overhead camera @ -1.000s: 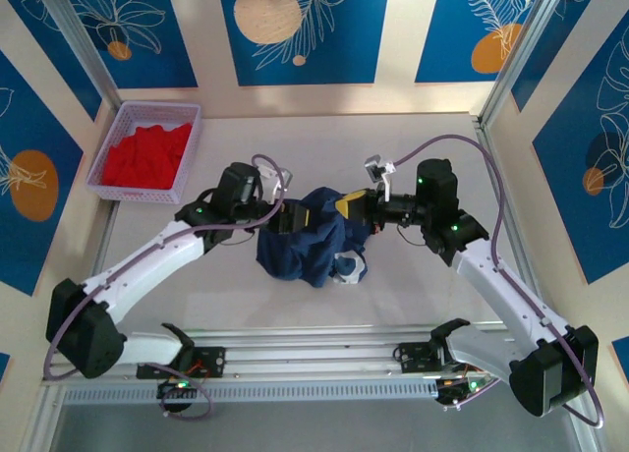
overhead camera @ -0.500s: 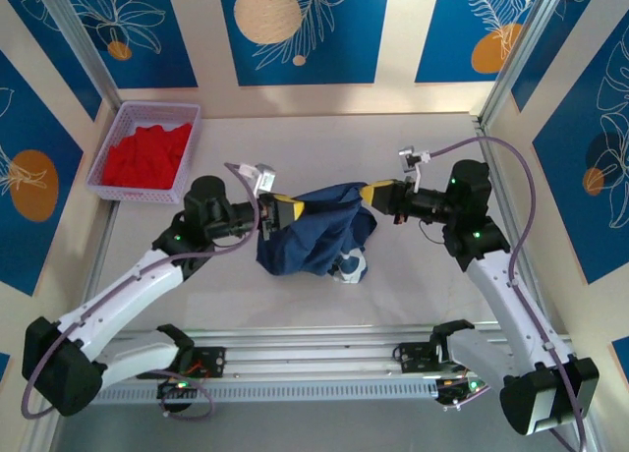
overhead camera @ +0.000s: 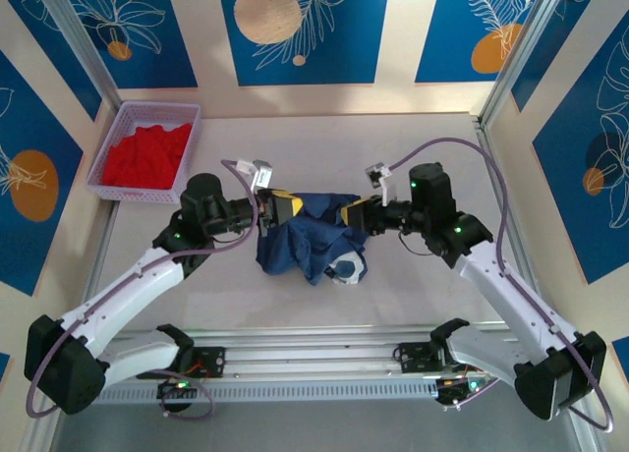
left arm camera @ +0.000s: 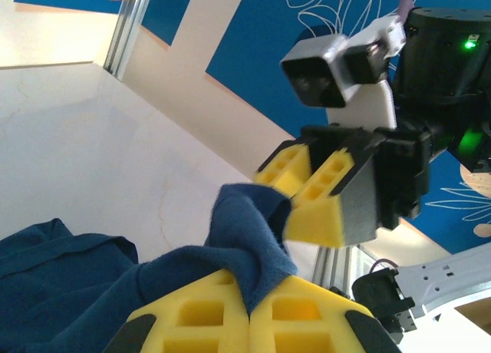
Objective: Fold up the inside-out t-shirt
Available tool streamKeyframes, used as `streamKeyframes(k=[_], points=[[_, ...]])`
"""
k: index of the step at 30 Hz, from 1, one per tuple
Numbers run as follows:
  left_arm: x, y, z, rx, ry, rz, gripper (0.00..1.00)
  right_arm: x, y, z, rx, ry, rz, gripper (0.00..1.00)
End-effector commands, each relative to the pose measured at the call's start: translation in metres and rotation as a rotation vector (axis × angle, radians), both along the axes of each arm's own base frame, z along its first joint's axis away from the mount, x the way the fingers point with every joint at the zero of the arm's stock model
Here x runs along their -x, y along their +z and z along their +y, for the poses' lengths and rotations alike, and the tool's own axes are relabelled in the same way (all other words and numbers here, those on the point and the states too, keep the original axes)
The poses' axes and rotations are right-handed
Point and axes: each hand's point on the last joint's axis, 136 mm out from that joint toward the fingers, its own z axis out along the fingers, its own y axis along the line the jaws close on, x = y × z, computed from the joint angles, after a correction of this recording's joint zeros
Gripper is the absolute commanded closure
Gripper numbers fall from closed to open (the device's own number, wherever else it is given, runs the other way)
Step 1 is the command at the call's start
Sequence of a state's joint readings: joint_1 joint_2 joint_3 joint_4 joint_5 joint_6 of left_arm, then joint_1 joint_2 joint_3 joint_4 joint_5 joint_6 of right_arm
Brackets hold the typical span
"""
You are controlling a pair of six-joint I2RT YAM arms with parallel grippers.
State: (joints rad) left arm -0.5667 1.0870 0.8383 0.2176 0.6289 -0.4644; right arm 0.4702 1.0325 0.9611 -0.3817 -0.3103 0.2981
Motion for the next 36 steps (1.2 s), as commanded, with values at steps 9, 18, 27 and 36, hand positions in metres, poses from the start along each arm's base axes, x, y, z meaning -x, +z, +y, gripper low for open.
streamKeyframes(k=[9, 18, 27, 36], points=[[0.003, 0.011, 0.002, -0.011, -0.011, -0.039, 1.00, 0.002, 0.019, -0.007, 0.297, -0.028, -0.363, 0.52], [0.003, 0.011, 0.001, -0.019, -0.014, -0.033, 1.00, -0.002, 0.012, 0.021, 0.470, 0.079, -0.480, 0.40], [0.005, 0.010, 0.000, -0.020, -0.028, -0.030, 1.00, -0.017, 0.003, 0.029, 0.587, 0.072, -0.540, 0.35], [0.005, 0.004, 0.001, -0.034, -0.023, -0.026, 1.00, -0.019, 0.022, 0.043, 0.514, 0.081, -0.593, 0.52]])
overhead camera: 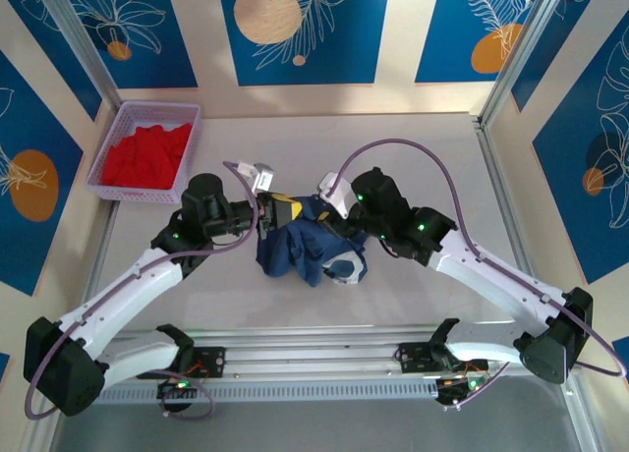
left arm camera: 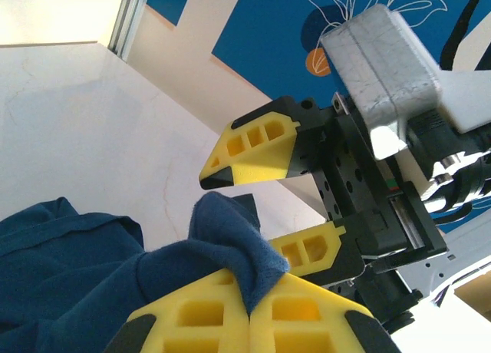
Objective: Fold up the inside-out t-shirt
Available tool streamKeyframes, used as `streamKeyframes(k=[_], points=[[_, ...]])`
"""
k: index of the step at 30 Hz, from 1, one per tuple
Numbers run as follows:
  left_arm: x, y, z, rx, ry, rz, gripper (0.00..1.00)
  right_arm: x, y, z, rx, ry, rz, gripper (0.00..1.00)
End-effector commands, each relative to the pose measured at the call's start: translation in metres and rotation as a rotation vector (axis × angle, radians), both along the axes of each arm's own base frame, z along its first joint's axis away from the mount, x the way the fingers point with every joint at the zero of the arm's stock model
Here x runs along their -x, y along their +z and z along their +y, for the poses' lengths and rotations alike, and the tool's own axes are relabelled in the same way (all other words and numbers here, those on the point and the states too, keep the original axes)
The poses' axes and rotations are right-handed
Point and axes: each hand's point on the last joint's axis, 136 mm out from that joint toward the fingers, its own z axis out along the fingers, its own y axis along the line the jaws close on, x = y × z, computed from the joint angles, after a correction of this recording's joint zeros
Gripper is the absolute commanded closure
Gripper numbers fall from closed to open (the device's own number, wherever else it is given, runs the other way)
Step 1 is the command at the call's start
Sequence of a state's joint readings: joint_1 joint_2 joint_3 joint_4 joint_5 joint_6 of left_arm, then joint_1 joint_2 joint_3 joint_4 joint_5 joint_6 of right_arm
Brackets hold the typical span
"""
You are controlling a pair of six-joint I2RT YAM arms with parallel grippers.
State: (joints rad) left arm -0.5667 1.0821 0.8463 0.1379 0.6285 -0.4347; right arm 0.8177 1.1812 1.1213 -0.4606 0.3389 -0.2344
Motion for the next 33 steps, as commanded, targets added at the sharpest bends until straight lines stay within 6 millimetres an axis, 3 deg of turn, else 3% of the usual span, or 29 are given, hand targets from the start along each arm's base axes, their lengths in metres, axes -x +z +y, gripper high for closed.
streamKeyframes(k=[1, 5, 10, 11, 15, 18, 20, 23, 27, 30, 33], points=[[0.002, 0.015, 0.000, 0.010, -0.020, -0.053, 1.00, 0.002, 0.031, 0.013, -0.079, 0.052, -0.056, 0.54], [0.000, 0.013, 0.000, 0.001, -0.011, -0.050, 1.00, 0.010, 0.038, 0.019, -0.124, 0.105, -0.042, 0.66], [-0.003, 0.009, 0.001, -0.014, 0.008, -0.041, 1.00, 0.014, 0.045, 0.019, -0.185, 0.126, 0.011, 0.98], [-0.004, 0.008, 0.002, -0.016, 0.013, -0.038, 1.00, 0.015, 0.047, 0.017, -0.202, 0.126, 0.026, 1.00], [-0.014, 0.002, 0.007, -0.047, 0.077, -0.026, 1.00, 0.020, 0.056, 0.011, -0.284, 0.124, 0.115, 1.00], [-0.041, -0.016, 0.024, -0.155, 0.258, 0.024, 0.99, 0.023, 0.062, 0.007, -0.411, 0.114, 0.264, 1.00], [-0.061, -0.035, 0.043, -0.271, 0.405, 0.066, 0.84, 0.020, 0.062, 0.007, -0.499, 0.080, 0.384, 1.00], [-0.073, -0.057, 0.064, -0.416, 0.516, 0.100, 0.63, 0.014, 0.061, 0.013, -0.603, 0.041, 0.517, 1.00], [-0.064, -0.061, 0.072, -0.453, 0.539, 0.094, 0.52, 0.003, 0.057, 0.022, -0.695, 0.010, 0.642, 1.00], [-0.047, -0.050, 0.070, -0.408, 0.505, 0.053, 0.47, -0.004, 0.053, 0.025, -0.725, -0.002, 0.692, 1.00], [-0.022, -0.032, 0.053, -0.326, 0.388, -0.004, 0.48, -0.006, 0.052, 0.026, -0.730, -0.003, 0.700, 1.00]])
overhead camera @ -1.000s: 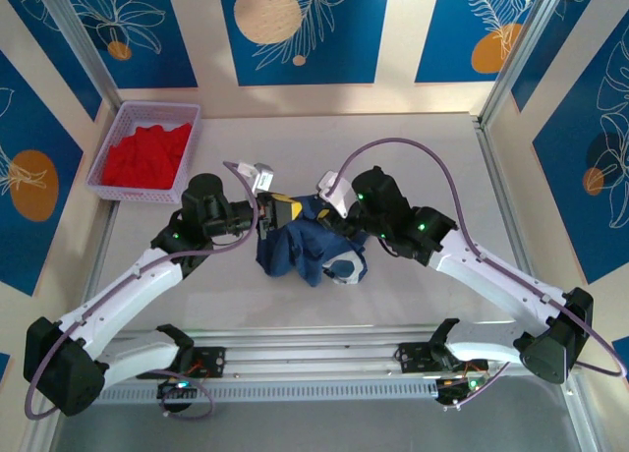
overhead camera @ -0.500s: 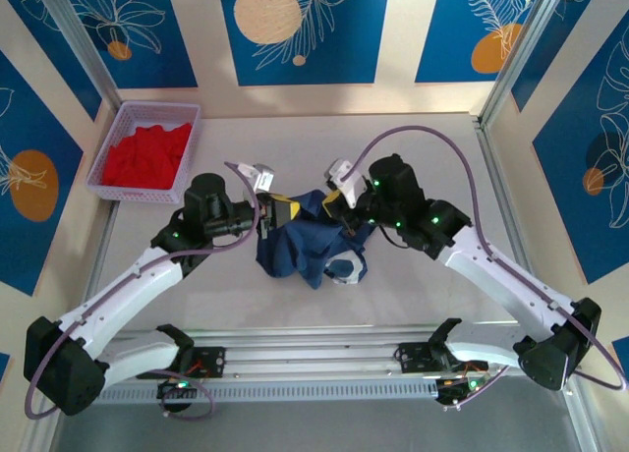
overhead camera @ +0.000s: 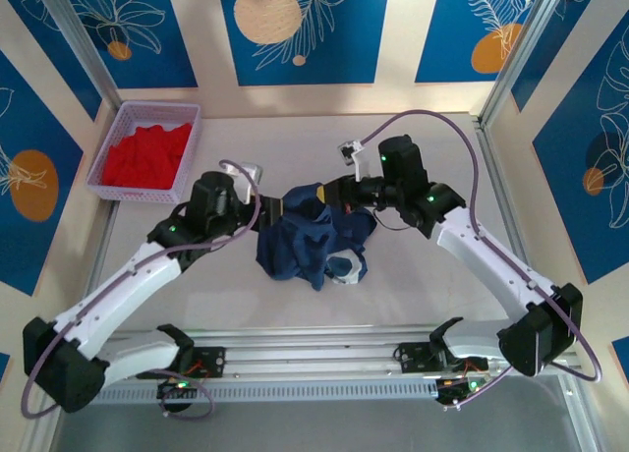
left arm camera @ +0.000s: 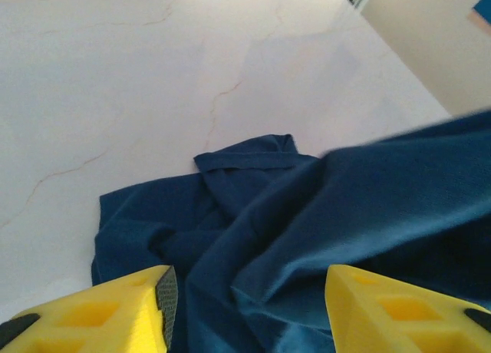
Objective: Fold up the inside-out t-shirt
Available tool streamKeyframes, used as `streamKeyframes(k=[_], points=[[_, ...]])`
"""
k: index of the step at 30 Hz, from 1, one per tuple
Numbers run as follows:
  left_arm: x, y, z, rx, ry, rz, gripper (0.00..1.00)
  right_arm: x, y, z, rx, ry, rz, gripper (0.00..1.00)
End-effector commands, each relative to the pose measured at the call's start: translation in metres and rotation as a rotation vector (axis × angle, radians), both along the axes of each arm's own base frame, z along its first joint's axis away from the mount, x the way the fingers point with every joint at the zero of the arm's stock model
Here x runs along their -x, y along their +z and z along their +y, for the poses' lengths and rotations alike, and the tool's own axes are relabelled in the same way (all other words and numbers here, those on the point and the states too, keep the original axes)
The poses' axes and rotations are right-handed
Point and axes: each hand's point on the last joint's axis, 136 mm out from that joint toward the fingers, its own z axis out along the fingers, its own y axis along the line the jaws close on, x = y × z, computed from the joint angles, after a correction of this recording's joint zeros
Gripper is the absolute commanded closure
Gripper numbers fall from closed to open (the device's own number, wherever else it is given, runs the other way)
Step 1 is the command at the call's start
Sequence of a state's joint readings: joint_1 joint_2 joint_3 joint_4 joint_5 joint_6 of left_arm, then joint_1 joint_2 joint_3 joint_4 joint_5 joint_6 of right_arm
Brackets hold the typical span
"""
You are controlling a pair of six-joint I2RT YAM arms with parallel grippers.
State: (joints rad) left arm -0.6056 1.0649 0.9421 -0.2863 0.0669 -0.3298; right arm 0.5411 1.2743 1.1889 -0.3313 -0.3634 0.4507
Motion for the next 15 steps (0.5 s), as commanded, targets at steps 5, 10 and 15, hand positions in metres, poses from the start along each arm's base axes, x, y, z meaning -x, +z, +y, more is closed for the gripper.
streamKeyframes(k=[5, 10, 15], points=[[0.048, 0.029, -0.050, 0.104, -0.322, -0.053, 0.61, 0.002, 0.012, 0.003, -0.078, 0.014, 0.043, 1.00], [0.032, 0.023, -0.067, 0.070, -0.328, -0.052, 0.62, 0.003, 0.014, 0.004, -0.095, 0.024, 0.054, 1.00], [-0.007, 0.011, -0.064, -0.003, -0.185, -0.049, 0.56, 0.004, 0.015, 0.001, -0.105, 0.028, 0.058, 1.00]])
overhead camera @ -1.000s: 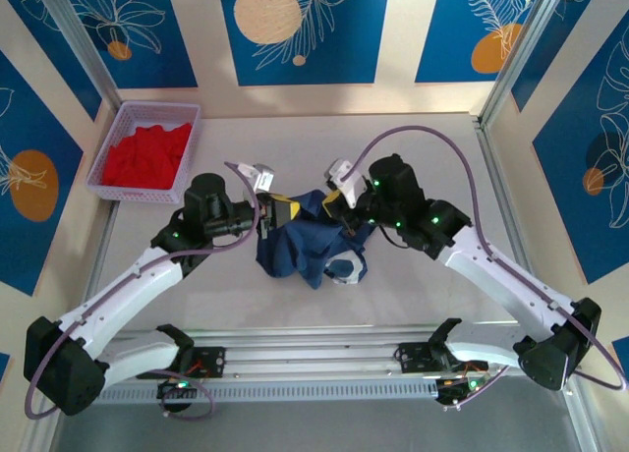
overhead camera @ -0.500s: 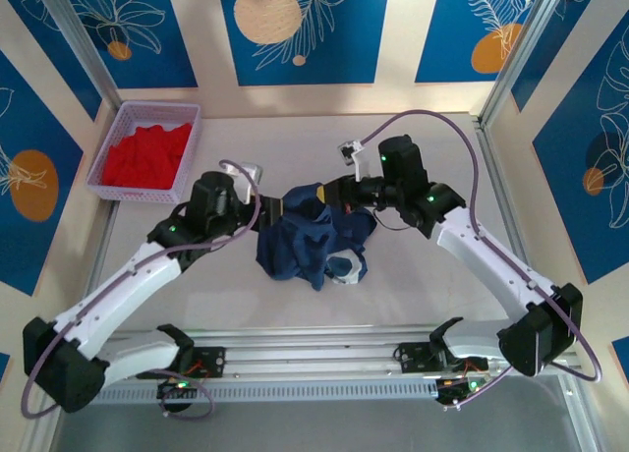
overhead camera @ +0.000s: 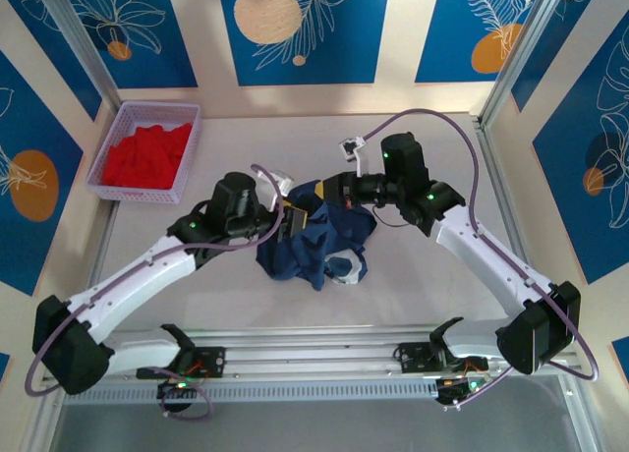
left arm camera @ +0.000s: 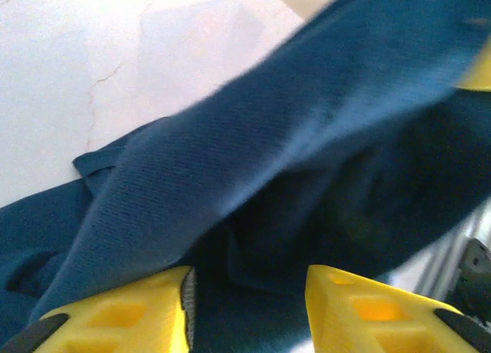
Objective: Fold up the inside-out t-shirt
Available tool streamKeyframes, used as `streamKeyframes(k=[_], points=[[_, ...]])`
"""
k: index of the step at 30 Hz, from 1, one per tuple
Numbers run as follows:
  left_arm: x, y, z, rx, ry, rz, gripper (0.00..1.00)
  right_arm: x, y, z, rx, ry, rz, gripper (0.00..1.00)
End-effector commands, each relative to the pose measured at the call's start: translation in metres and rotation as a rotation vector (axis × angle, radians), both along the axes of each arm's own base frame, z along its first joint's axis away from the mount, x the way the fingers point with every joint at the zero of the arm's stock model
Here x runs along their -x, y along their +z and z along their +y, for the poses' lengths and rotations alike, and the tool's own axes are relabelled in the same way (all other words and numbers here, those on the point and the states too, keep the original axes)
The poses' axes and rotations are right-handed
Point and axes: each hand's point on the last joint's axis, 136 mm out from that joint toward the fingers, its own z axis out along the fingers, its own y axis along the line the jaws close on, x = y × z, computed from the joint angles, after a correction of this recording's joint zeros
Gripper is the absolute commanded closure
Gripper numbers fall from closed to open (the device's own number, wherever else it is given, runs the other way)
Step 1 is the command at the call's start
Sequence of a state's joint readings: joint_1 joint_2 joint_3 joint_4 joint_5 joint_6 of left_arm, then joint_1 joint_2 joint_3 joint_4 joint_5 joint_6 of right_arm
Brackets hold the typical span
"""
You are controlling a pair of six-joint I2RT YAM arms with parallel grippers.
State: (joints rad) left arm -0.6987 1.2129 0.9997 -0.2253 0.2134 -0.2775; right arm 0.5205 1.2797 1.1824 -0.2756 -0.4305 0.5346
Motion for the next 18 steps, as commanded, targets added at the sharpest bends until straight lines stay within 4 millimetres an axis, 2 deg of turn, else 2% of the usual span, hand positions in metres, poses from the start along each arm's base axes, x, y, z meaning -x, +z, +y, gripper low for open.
streamKeyframes(k=[1, 6, 9, 11, 14, 18], points=[[-0.029, 0.018, 0.001, -0.014, 0.083, -0.078, 0.54, 0.005, 0.005, -0.002, -0.032, 0.018, 0.006, 1.00], [-0.045, 0.012, -0.015, -0.005, 0.055, -0.075, 0.47, 0.006, 0.004, -0.005, -0.050, 0.021, 0.012, 1.00], [-0.054, 0.012, -0.025, 0.010, 0.039, -0.081, 0.47, 0.005, 0.003, -0.007, -0.055, 0.020, 0.014, 1.00], [-0.056, 0.016, -0.034, 0.046, 0.011, -0.089, 0.53, 0.004, 0.004, -0.009, -0.057, 0.013, 0.010, 1.00], [-0.055, 0.030, -0.042, 0.115, -0.044, -0.101, 0.70, 0.001, 0.001, -0.017, -0.049, -0.010, 0.010, 1.00], [-0.037, 0.044, -0.042, 0.180, -0.128, -0.113, 0.93, -0.004, -0.002, -0.031, -0.009, -0.061, -0.010, 1.00]])
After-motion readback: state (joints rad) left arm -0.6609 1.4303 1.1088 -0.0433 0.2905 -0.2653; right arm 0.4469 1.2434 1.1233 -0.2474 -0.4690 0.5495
